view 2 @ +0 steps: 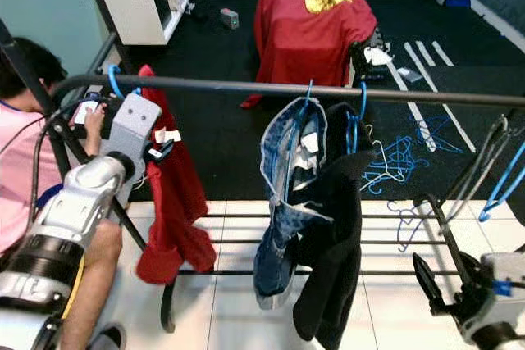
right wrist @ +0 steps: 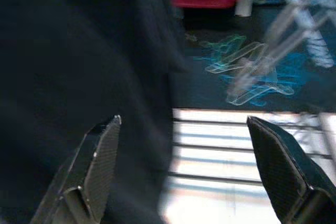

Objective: Hang hanger

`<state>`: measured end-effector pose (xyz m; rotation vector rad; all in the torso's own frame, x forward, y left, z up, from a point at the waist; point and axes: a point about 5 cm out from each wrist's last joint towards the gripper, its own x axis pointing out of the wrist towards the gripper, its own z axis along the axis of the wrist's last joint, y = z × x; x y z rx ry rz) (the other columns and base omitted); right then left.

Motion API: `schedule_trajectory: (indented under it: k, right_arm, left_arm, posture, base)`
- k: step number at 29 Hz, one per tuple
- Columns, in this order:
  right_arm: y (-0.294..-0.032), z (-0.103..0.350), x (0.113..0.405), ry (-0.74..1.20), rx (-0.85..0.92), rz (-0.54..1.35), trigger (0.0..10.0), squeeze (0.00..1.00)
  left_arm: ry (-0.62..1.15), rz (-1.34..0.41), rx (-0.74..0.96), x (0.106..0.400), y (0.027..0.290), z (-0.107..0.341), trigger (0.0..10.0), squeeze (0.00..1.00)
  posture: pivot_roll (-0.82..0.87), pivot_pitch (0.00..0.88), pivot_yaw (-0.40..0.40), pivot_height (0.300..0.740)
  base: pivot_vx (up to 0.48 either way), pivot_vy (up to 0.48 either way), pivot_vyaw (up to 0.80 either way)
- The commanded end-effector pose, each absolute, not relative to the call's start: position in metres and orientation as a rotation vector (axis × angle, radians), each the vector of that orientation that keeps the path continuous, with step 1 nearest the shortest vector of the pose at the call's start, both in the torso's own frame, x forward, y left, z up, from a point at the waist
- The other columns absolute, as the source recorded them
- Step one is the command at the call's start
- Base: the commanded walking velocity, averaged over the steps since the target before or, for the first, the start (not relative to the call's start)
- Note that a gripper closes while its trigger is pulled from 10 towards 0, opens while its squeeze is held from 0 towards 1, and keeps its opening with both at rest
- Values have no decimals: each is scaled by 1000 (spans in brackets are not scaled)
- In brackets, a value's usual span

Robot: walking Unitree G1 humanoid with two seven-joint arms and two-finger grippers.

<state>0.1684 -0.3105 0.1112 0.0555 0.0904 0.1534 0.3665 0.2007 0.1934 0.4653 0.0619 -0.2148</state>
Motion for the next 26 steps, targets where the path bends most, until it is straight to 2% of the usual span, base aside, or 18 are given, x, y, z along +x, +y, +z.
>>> schedule_trajectory:
  k: [1, 4, 5, 7, 9, 13, 18, 21, 26]
  right_arm:
    - [-308, 122, 163, 78, 129, 222, 10000, 0]
    - [-298, 145, 153, 35, 200, 373, 10000, 0]
    - [-298, 145, 153, 35, 200, 373, 10000, 0]
    - [-287, 164, 145, -9, 232, 511, 10000, 0]
    - [-287, 164, 145, -9, 232, 511, 10000, 0]
    - [-271, 187, 144, -80, 292, 653, 10000, 0]
    - [-251, 193, 160, -96, 280, 701, 10000, 0]
    - [-232, 192, 181, -100, 259, 698, 10000, 0]
    - [-220, 194, 195, -109, 257, 698, 10000, 0]
  left_arm:
    - [134, -209, 508, 365, 212, 181, 10000, 0]
    - [106, -181, 546, 368, 220, 189, 10000, 0]
    - [106, -181, 546, 368, 220, 189, 10000, 0]
    - [72, -177, 572, 369, 225, 198, 10000, 0]
    - [72, -177, 572, 369, 225, 198, 10000, 0]
    - [8, -208, 580, 369, 226, 208, 10000, 0]
    - [-61, -326, 583, 366, 216, 214, 10000, 0]
    - [-90, -430, 583, 362, 209, 218, 10000, 0]
    - [-102, -460, 607, 362, 212, 224, 10000, 0]
  posture:
    - [-119, 155, -7, 740]
    - [-120, 149, -8, 740]
    - [-120, 149, -8, 740]
    - [-120, 149, -8, 740]
    - [-120, 149, -8, 740]
    - [-119, 146, -8, 740]
    - [-119, 146, -8, 740]
    - [-113, 148, -5, 740]
    - [-99, 149, -4, 740]
  base:
    - [0, 0, 0]
    - [0, 0, 0]
    - [0, 0, 0]
    - [0, 0, 0]
    - [0, 0, 0]
    - [0, 0, 0]
    - [0, 0, 0]
    - [0, 0, 0]
    - [0, 0, 0]
